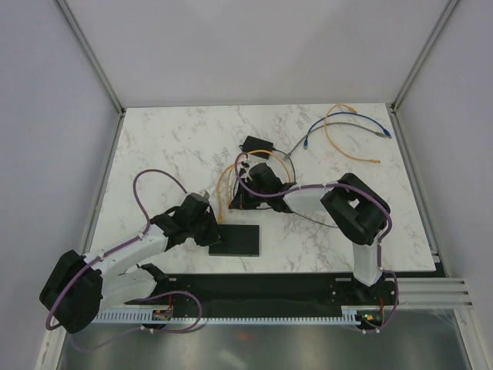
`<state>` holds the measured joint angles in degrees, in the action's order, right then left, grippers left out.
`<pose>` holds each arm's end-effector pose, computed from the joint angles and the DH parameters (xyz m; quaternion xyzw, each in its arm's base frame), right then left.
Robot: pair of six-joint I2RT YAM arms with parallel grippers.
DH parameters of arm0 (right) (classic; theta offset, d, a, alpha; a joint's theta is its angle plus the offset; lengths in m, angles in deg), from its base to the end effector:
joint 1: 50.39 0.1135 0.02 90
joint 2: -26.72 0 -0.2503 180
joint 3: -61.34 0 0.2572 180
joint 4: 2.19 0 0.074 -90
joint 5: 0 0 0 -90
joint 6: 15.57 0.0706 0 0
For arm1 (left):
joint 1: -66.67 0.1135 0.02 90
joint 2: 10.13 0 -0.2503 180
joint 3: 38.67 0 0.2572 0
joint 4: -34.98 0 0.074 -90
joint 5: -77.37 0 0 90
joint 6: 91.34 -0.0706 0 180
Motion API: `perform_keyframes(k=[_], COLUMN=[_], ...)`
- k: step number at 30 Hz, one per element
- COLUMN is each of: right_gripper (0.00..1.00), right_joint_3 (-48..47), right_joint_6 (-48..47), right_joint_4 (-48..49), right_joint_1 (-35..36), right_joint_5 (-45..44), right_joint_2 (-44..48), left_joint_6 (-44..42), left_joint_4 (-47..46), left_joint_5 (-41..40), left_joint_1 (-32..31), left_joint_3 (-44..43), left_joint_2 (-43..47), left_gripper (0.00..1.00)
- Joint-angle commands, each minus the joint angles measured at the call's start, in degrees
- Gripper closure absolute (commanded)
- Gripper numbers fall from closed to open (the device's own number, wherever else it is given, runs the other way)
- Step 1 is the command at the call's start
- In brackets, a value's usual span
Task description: Pull the plug from the switch port
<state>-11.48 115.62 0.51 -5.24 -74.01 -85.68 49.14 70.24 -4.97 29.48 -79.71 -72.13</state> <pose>0.2874 0.3165 0.0959 -0.0928 0.8831 0.3937 0.2378 0.1717 -0.1421 0.1228 -0.0912 0.9506 -0.2469 0.1648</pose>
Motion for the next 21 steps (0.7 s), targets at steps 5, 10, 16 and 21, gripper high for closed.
perform_keyframes(k=[5, 10, 16, 21], right_gripper=[1.00, 1.00, 1.00, 1.00], right_joint_3=[-1.58, -1.93, -3.68, -5.44], right_joint_6=[-8.23, -12.52, -22.01, -26.59], right_joint_4=[-8.89, -14.23, -23.37, -26.20], right_joint_1=[-0.06, 0.03, 0.03, 0.12], right_joint_5=[-1.58, 2.99, 6.60, 11.33], right_joint_2=[6.04, 13.15, 22.65, 31.78], left_joint_6=[-0.73, -1.17, -0.73, -0.64], left_joint_4=[1.07, 1.16, 1.16, 1.07], left_joint_5=[-0.98, -1.07, -0.89, -0.98], left_joint_1=[0.19, 0.19, 0.19, 0.19], left_joint_3=[1.09, 1.53, 2.59, 2.94], left_joint_2=[1.79, 3.46, 4.78, 5.39], left_gripper=[0.77, 0.77, 0.77, 0.77])
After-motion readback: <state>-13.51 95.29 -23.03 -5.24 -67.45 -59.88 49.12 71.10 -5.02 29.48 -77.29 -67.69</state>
